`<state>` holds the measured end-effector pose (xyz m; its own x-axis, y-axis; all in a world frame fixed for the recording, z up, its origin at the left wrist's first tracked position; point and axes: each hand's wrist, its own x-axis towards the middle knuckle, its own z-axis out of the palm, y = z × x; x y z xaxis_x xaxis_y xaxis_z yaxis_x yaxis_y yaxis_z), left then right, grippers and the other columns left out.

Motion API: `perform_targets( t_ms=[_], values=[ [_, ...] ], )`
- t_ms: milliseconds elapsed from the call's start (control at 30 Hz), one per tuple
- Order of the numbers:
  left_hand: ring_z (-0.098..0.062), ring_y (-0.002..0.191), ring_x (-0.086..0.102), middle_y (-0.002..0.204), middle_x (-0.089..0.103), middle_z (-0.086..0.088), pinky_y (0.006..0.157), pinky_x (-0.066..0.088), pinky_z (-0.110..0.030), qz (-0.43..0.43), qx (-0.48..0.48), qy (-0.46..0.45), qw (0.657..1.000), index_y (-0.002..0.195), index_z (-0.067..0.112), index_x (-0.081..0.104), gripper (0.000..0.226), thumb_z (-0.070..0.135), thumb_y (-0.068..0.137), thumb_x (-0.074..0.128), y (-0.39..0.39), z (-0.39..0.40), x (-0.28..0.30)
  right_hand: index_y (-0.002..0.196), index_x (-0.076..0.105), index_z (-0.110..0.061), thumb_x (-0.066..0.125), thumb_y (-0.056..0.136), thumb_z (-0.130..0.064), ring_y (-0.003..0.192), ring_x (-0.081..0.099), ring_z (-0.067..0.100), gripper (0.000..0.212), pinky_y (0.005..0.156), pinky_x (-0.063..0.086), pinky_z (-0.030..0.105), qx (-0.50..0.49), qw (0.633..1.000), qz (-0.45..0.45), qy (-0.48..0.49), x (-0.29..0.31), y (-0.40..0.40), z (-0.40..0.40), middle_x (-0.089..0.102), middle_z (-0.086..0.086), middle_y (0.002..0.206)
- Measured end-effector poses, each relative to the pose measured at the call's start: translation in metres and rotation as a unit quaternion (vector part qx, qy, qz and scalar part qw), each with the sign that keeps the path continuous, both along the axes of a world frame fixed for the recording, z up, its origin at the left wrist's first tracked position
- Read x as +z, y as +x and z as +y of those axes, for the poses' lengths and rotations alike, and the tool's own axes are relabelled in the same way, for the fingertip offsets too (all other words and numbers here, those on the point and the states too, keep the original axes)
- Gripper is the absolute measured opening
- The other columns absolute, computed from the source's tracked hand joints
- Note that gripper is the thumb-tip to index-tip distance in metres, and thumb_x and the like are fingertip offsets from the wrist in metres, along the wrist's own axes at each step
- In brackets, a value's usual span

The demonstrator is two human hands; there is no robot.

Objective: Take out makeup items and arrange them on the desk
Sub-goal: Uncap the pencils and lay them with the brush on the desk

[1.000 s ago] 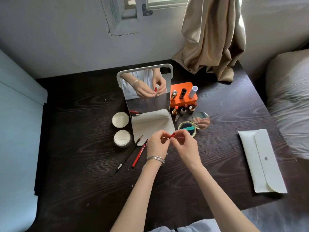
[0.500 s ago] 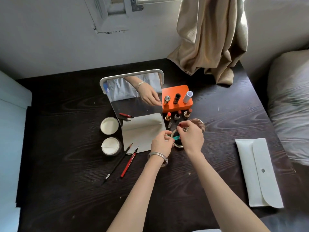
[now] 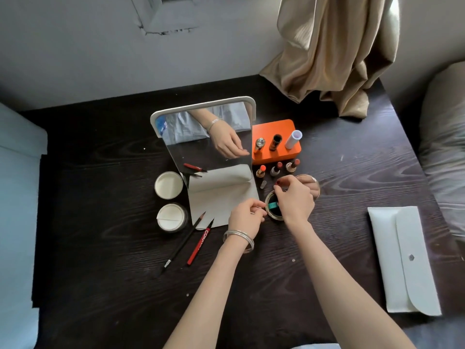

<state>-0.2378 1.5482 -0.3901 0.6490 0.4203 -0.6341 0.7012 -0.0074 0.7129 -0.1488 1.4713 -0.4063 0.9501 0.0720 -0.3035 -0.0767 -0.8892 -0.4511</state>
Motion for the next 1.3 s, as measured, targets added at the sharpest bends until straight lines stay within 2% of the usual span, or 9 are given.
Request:
perform_targets(
  t_ms=[567,933,1067,1167,1300],
  values=[
    [-0.006,0.078,0.059,0.088,0.063,0.005,0.083,0.050,-0.026,0.011,-0.016,-0.004,1.000,0.102,0.016,0.063,0.017,0.009,0.092,0.051,-0.003,0.001,0.002,0.105,0.060,-0.021,0.061,0.087,-0.027,0.093,0.064,0.031,0.019,0.078,0.053,0.043,0.025,1.000,0.000,-0.008,-0.001,0.003,0.003,0.069,0.008,0.100],
    [-0.006,0.077,0.058,0.088,0.063,0.004,0.080,0.048,-0.022,0.014,-0.028,-0.004,1.000,0.104,0.014,0.064,0.020,0.008,0.093,0.049,-0.006,0.002,0.003,0.106,0.059,-0.022,0.064,0.085,-0.029,0.093,0.065,0.028,0.022,0.076,0.050,0.037,0.015,1.000,0.014,-0.002,0.000,0.001,0.003,0.070,0.006,0.097],
    [-0.006,0.077,0.059,0.088,0.063,0.005,0.082,0.048,-0.024,0.012,-0.028,-0.002,1.000,0.102,0.016,0.064,0.018,0.009,0.092,0.050,-0.005,0.003,0.006,0.109,0.058,-0.021,0.065,0.086,-0.028,0.097,0.064,0.026,0.025,0.075,0.044,0.032,0.012,1.000,0.006,0.003,0.009,0.001,0.003,0.071,0.005,0.098],
    [-0.003,0.073,0.058,0.088,0.064,0.005,0.084,0.052,-0.028,-0.005,-0.019,-0.003,1.000,0.100,0.018,0.064,0.016,0.011,0.091,0.052,-0.003,0.001,0.011,0.106,0.057,-0.023,0.066,0.084,-0.028,0.091,0.067,0.025,0.025,0.079,0.048,0.034,-0.004,0.999,-0.007,0.039,0.021,-0.005,0.000,0.070,0.001,0.102],
    [-0.012,0.079,0.063,0.088,0.065,0.003,0.087,0.054,-0.035,-0.042,-0.008,0.004,0.999,0.093,0.022,0.061,0.015,0.010,0.090,0.053,0.000,-0.005,0.027,0.105,0.058,-0.024,0.069,0.081,-0.030,0.090,0.067,0.024,0.026,0.079,0.050,0.035,-0.017,0.997,-0.020,0.068,0.043,-0.022,-0.009,0.068,-0.004,0.106]
  ],
)
